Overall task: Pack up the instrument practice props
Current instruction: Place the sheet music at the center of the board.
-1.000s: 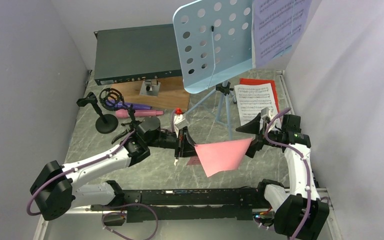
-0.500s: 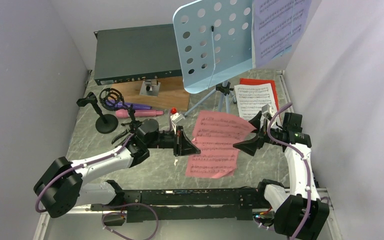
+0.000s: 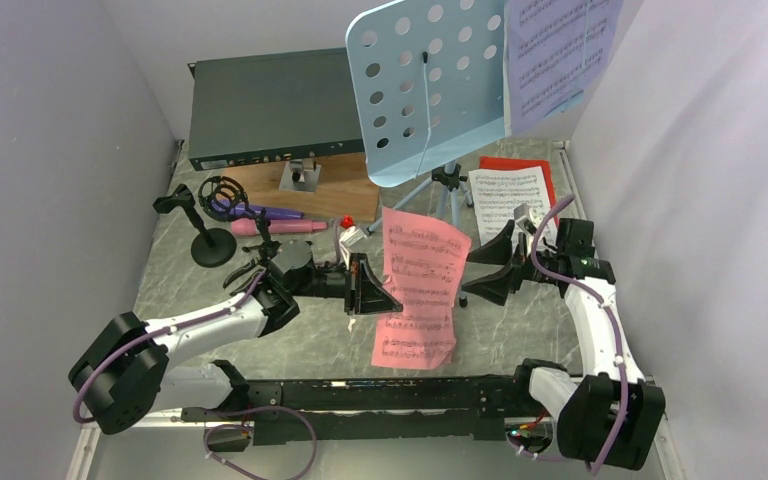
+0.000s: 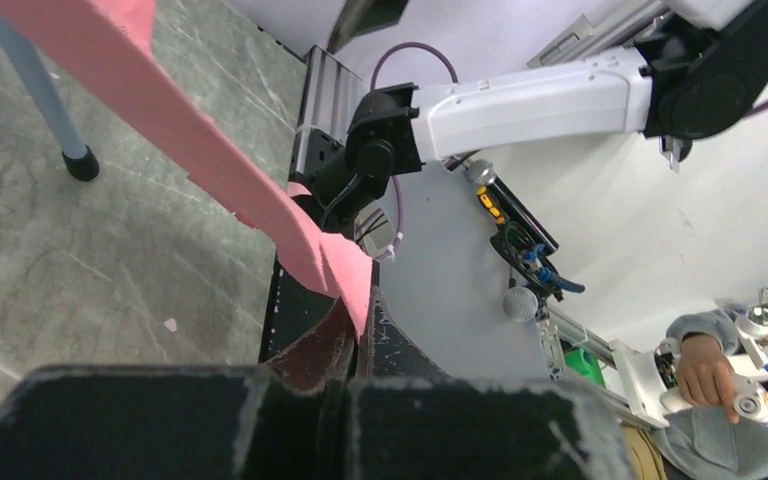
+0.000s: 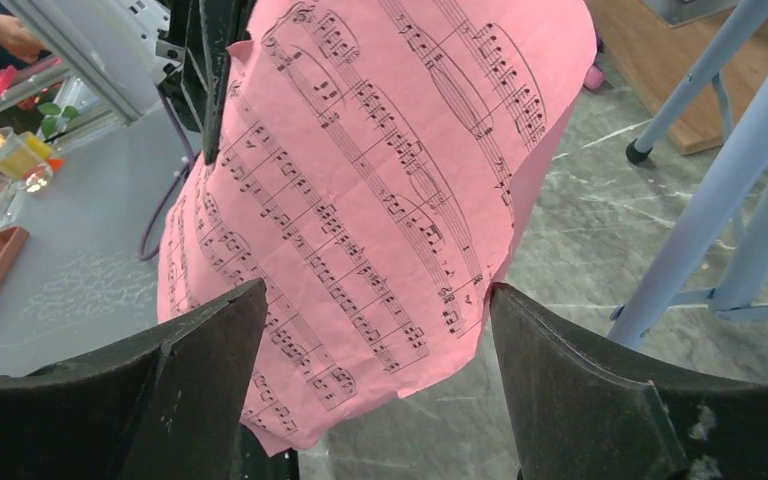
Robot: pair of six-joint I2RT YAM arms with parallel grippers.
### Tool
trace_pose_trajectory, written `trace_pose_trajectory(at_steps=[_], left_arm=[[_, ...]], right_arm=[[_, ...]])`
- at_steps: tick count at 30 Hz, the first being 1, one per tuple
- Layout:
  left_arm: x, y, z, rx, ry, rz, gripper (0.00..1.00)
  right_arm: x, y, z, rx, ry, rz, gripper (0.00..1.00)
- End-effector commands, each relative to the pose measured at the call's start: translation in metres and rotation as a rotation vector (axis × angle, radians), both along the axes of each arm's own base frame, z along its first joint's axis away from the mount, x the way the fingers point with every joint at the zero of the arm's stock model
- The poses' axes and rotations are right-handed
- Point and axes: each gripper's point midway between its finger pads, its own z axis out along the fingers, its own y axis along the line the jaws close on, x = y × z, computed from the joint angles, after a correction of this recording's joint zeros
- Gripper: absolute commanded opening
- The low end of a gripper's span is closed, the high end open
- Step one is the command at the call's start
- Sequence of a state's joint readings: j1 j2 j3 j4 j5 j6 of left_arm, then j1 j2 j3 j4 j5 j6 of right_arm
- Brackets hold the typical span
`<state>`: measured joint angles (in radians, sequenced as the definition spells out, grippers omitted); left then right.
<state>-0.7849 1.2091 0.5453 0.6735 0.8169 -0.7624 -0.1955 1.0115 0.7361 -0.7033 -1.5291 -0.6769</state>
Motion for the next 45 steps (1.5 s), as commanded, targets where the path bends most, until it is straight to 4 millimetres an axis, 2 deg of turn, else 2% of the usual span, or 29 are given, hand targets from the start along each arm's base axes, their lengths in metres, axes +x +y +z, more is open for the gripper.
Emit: trace_pose_trajectory(at_steps=[1, 7, 12, 16, 19, 23, 30, 37, 45], left_arm=[[-0.015, -0.003, 0.011, -0.036, -0.046, -0.097, 0.0], [-0.025, -0.004, 0.009, 0.0, -0.066, -0.146, 0.0], [-0.032, -0.003, 0.014, 0.033, -0.1, -0.178, 0.0], [-0.039, 0.006, 0.017, 0.121, -0.141, -0.193, 0.0], [-0.044, 0.012, 0.028, 0.14, -0.201, -0.218, 0.0], [-0.052, 0.022, 0.034, 0.199, -0.222, -0.267, 0.0], [-0.066, 0.028, 0.043, 0.296, -0.251, -0.351, 0.0], [-0.08, 0.024, 0.034, 0.42, -0.28, -0.427, 0.0], [-0.086, 0.015, 0.028, 0.519, -0.336, -0.461, 0.0]], right_arm=[[0.004, 0.006, 0.017, 0.038, -0.065, 0.062, 0.84], [0.021, 0.01, 0.003, -0.014, -0.015, 0.086, 0.84], [0.031, 0.008, -0.012, -0.063, 0.055, 0.091, 0.91], [0.034, 0.005, -0.022, -0.116, 0.092, 0.054, 0.95], [0.025, 0.01, -0.018, -0.112, 0.015, 0.077, 0.99], [0.003, 0.016, -0.013, -0.094, -0.061, 0.134, 1.0], [-0.01, 0.019, -0.007, -0.076, -0.162, 0.157, 1.0], [-0.013, 0.018, -0.006, -0.1, -0.212, 0.163, 1.0], [-0.013, 0.016, -0.008, -0.129, -0.212, 0.164, 1.0]])
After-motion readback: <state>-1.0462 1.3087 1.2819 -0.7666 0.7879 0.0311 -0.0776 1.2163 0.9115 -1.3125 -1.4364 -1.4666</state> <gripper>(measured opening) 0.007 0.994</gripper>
